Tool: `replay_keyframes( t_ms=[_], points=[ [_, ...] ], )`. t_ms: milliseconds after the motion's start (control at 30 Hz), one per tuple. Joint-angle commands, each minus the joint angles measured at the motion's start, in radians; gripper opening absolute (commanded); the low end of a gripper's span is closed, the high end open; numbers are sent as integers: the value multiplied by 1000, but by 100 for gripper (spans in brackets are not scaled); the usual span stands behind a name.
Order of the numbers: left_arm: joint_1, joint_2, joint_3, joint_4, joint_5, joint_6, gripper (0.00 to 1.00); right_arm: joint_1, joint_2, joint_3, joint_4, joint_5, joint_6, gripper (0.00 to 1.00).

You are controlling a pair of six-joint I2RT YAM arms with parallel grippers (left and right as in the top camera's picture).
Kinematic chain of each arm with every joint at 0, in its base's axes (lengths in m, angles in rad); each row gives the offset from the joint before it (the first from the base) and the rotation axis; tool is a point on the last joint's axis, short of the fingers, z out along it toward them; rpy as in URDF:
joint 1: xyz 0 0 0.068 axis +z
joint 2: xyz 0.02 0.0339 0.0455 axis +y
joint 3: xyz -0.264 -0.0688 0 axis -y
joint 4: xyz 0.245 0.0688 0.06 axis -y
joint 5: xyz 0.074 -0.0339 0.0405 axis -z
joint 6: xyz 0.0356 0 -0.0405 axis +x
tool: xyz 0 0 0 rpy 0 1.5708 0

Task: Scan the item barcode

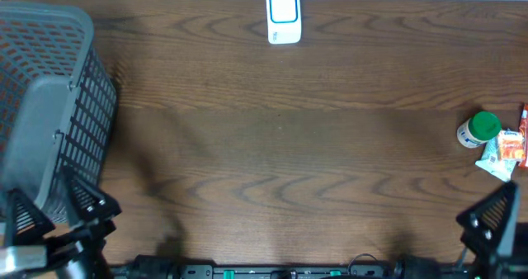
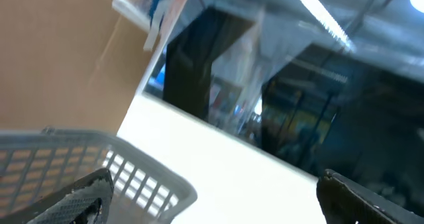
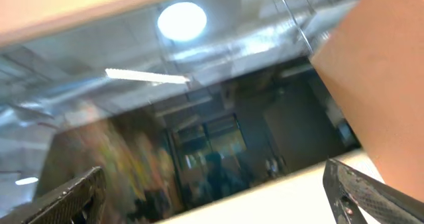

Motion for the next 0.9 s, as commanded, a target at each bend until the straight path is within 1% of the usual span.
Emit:
replay_keyframes(
  t_ms=[0, 67, 167, 233, 300, 367, 433, 500, 533, 567, 700, 867],
  points=[
    [4, 6, -30, -6, 16, 9, 98, 8, 12, -56, -8, 42, 44, 99],
    [4, 20, -54, -6, 15, 9, 98, 8, 13, -89, -11, 59, 87, 99],
    [4, 42, -89, -6, 16, 9, 98, 19, 13, -143, -2, 27, 172, 99],
    [4, 50, -113, -2, 16, 8, 98, 63, 13, -172, 48, 19, 208, 99],
    [4, 51, -131, 3, 16, 8, 98, 137, 13, -181, 68, 17, 193, 99],
    [4, 51, -141, 5, 16, 8, 98, 241, 13, -181, 88, 29, 94, 99],
    [4, 51, -145, 5, 16, 8, 98, 356, 13, -181, 108, 29, -79, 99],
    [4, 51, -145, 5, 16, 8, 98, 433, 13, -181, 97, 29, -245, 99],
    [4, 51, -145, 5, 16, 8, 98, 462, 13, -181, 80, 32, -301, 99],
    [4, 51, -145, 5, 16, 4, 98, 483, 13, -182, 60, 35, -330, 99],
    [4, 51, -184, 42, 16, -50, 98, 518, 15, -200, 41, 56, -325, 99],
    [4, 51, -303, 202, 16, -51, 98, 516, 17, -272, 36, 213, -323, 99]
  ],
)
